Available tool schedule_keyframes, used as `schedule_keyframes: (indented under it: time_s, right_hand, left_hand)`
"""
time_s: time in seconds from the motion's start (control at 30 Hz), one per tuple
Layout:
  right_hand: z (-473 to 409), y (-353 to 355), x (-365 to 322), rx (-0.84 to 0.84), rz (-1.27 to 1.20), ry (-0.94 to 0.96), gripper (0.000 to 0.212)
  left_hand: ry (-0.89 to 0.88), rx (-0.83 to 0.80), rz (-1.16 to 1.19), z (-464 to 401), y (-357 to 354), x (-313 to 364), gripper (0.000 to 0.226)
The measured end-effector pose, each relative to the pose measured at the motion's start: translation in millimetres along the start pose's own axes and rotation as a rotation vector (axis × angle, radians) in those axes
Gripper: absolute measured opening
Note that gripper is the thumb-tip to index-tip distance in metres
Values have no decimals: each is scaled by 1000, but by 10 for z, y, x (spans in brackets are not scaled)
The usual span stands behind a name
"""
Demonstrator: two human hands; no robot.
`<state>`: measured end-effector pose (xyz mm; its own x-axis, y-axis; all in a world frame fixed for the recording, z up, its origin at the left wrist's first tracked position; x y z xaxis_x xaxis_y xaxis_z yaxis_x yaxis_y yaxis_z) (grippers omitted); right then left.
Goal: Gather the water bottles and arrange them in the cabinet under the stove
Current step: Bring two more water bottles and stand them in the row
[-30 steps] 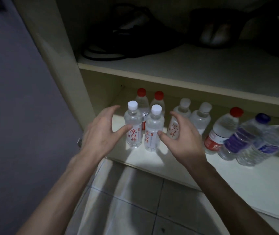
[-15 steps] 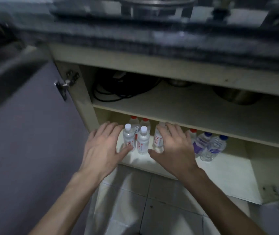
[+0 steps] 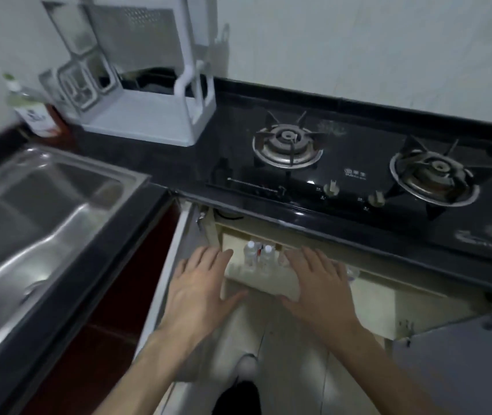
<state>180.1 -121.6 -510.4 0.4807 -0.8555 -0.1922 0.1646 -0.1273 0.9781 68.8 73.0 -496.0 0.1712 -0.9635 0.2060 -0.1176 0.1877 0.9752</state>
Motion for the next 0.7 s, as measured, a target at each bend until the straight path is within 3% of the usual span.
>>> schedule_keyframes:
  time_s: [0.17, 0.27, 0.37, 0.53, 0.7]
  right_hand:
    - [595, 1143, -385, -65, 42, 33, 88]
    - [917, 1776, -588, 42, 55, 98, 91]
    - [1109, 2239, -899, 7, 96, 127, 90]
    - [1340, 2579, -1896, 31, 92, 341, 94]
    - [1675, 2521, -3237, 81, 104, 646, 89]
  left_hand:
    - [69, 35, -21, 652, 1294, 161, 85]
    - [133, 64, -63, 1090, 1987, 117, 88]
    - [204, 137, -122, 1542, 2624, -2, 88]
    - [362, 258, -208, 2490, 3348, -345, 83]
    - [623, 308, -278, 3814, 3639, -797, 81]
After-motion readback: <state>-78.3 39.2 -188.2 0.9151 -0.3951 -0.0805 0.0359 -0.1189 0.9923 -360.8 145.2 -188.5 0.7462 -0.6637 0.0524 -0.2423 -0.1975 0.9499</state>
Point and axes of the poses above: each hand's wrist, its own z-axis away from the middle knuckle, its own y-axis out of the back of the hand, x = y × z, the point moved 5 cm from there along -z, towards the middle knuckle, and after that the axes turned 6 degrees about -y, right-handed, at the moved point
